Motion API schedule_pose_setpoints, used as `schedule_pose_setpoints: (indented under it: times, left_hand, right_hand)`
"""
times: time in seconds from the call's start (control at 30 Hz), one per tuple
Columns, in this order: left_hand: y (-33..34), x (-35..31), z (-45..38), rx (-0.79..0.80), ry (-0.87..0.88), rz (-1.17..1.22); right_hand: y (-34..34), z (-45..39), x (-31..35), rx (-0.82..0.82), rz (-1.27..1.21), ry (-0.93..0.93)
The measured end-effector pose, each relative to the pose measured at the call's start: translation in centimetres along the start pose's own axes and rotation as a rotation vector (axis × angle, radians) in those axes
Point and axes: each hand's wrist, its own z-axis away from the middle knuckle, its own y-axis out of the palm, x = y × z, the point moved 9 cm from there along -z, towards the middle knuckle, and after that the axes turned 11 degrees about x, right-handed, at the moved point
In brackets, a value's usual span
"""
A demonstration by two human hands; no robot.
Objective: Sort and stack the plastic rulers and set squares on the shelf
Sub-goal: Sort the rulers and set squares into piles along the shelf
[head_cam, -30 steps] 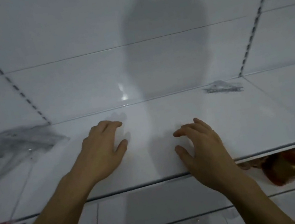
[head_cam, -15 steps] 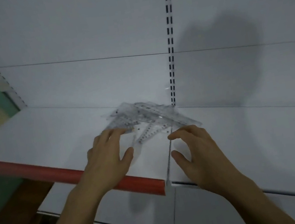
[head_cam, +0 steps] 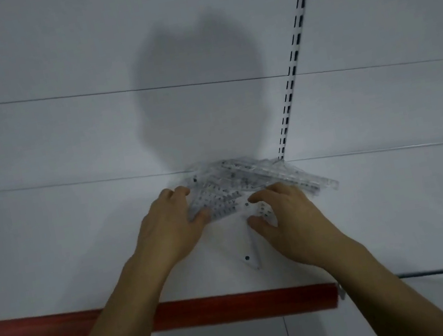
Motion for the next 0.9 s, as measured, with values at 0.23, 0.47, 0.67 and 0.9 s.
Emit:
schedule_pose_setpoints:
  times: [0.23, 0.47, 0.67, 0.9]
  left_hand:
    - [-0.9, 1.1, -0.9, -0.171, 0.105, 0.187]
    - [-1.5, 2.3, -0.9, -0.223, 0.188, 0.342]
    - [-1.3, 2.5, -0.7, -0.223, 0.196, 0.366]
    - [-1.2, 2.6, -0.8, -0.223, 0.193, 0.380]
  right_hand:
    - [0.5, -2.8, -0.1, 0.255, 0.319, -0.017]
    - [-0.5, -5.6, -1.0, 0.195, 0.350, -0.121]
    - [0.0, -7.1, 0.2, 0.097, 0.407, -0.207]
    - [0.3, -7.1, 0.6, -0.002, 0.428, -0.212]
